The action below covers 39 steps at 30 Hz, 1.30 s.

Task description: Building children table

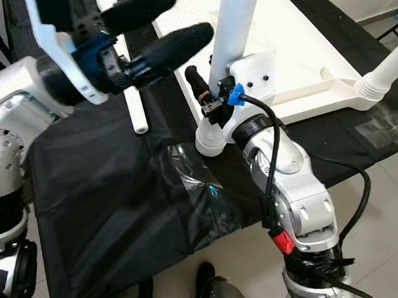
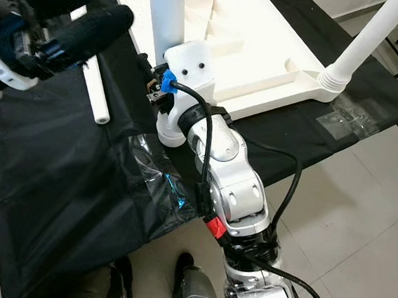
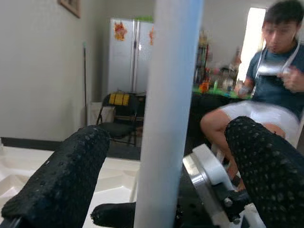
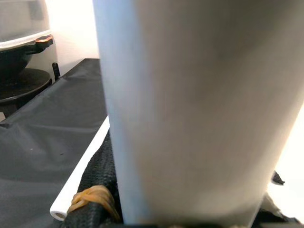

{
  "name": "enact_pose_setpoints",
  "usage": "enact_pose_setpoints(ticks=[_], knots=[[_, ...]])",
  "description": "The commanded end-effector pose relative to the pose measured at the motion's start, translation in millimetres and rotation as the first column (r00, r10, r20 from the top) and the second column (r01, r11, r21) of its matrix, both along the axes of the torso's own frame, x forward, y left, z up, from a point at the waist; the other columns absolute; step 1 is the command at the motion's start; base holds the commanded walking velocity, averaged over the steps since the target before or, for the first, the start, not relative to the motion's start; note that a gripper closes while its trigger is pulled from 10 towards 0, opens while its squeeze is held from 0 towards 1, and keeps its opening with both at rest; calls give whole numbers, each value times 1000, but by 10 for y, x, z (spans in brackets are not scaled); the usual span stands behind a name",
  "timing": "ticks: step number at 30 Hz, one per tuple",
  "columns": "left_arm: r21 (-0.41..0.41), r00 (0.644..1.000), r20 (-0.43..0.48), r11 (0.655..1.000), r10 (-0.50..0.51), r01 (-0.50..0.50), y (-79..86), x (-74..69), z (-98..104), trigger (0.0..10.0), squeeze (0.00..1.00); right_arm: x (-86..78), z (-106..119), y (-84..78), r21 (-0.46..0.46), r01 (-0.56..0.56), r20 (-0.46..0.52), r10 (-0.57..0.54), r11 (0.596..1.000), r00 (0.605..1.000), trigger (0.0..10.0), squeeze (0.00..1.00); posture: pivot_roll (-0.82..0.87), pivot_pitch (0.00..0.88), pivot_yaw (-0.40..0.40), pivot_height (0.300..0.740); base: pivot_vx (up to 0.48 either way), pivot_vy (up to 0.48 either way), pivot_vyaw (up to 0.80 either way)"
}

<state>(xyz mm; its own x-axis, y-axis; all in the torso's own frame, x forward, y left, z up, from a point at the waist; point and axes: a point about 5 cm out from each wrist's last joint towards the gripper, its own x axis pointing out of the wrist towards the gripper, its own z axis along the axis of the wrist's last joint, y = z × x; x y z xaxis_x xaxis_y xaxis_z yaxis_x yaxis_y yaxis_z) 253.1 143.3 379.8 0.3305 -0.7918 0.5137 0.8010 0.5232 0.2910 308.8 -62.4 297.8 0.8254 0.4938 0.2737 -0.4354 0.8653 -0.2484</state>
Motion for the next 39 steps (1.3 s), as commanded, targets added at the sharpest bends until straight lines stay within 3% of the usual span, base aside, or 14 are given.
enact_pose_setpoints(ticks=[1, 9, 20, 21, 22, 23, 24, 30, 39], knots=[[23, 1000, 19, 1000, 15, -15, -87, 13, -19, 10000, 0, 173, -423, -157, -73, 118, -183, -130, 990, 975, 10000, 0, 13, 350, -27, 740, 0, 0, 0], [15, 999, 53, 1000, 1, -2, -289, 160, 110, 10000, 0, 190, -419, -145, -62, 126, -180, -136, 990, 974, 10000, 0, 24, 349, -24, 740, 0, 0, 0], [25, 993, 91, 997, -75, 73, -442, 179, 230, 10000, 0, 188, -424, -129, -60, 122, -181, -131, 991, 975, 10000, 0, 18, 343, -13, 740, 0, 0, 0], [39, 993, 97, 997, -74, 71, -446, 178, 233, 9686, 0, 190, -422, -136, -59, 125, -180, -133, 990, 975, 10000, 0, 18, 342, -13, 740, 0, 0, 0], [43, 992, 99, 997, -73, 69, -445, 182, 239, 3961, 0, 192, -419, -142, -58, 127, -179, -136, 990, 975, 10000, 0, 18, 342, -11, 740, 0, 0, 0], [43, 992, 99, 997, -73, 69, -445, 182, 239, 3961, 0, 192, -419, -142, -58, 127, -179, -136, 990, 975, 10000, 0, 18, 342, -11, 740, 0, 0, 0], [49, 992, 105, 997, -69, 64, -422, 179, 252, 0, 0, 193, -416, -145, -58, 129, -178, -138, 990, 974, 10000, 0, 17, 342, -9, 740, 0, 0, 0], [76, 988, 148, 997, -35, 24, -315, 151, 299, 0, 0, 186, -410, -138, -51, 129, -175, -136, 990, 975, 10000, 0, 19, 340, -10, 740, 0, 0, 0], [112, 985, 169, 994, -19, 0, -313, 167, 302, 0, 0, 178, -398, -120, -49, 121, -169, -127, 992, 977, 10000, 0, 22, 339, -8, 740, 0, 0, 0]])
